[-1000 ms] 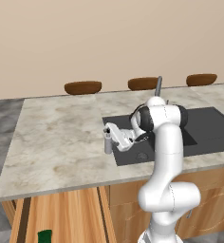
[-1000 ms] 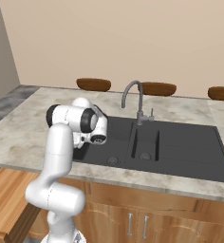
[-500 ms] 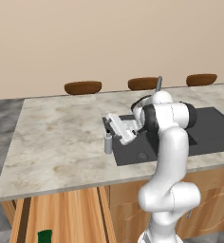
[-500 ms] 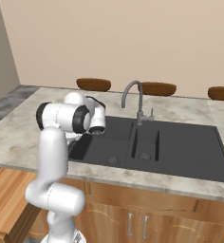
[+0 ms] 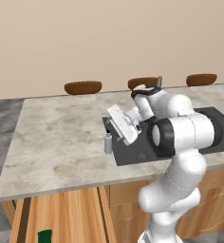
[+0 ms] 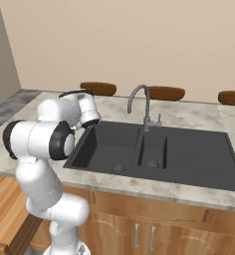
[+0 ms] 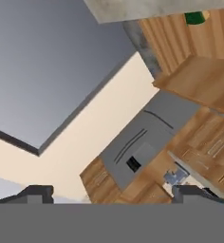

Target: Restock the sink supplies by placing the sponge and soap dispenser on the counter and next to the sink. Make sure the soap dispenser is upright.

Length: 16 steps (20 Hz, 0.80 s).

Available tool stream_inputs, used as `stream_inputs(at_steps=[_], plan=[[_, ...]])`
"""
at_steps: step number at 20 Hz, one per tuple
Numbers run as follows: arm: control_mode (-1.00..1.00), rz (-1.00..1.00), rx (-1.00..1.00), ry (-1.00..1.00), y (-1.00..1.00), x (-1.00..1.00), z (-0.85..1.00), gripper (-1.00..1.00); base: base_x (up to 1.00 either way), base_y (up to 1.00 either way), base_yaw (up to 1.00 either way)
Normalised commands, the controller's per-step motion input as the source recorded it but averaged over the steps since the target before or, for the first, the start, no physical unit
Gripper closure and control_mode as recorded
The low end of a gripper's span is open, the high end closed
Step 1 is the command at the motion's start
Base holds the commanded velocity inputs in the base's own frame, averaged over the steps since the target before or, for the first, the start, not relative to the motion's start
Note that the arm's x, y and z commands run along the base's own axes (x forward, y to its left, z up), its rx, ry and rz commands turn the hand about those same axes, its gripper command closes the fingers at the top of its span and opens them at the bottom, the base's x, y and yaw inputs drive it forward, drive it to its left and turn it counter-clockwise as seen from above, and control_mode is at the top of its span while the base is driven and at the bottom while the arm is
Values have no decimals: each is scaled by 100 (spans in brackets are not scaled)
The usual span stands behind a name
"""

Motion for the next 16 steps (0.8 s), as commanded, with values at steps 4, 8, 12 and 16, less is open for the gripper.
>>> stream_inputs(at_steps=[4,8,12,16], plan=[[-100,3,-33,-28,65,-83,4,-100,0,0,0],[-100,6,-34,-6,91,-55,-24,-100,0,0,0],[-100,2,-35,0,92,-39,-53,-100,0,0,0],[-100,2,-39,0,91,-14,-76,-100,0,0,0]])
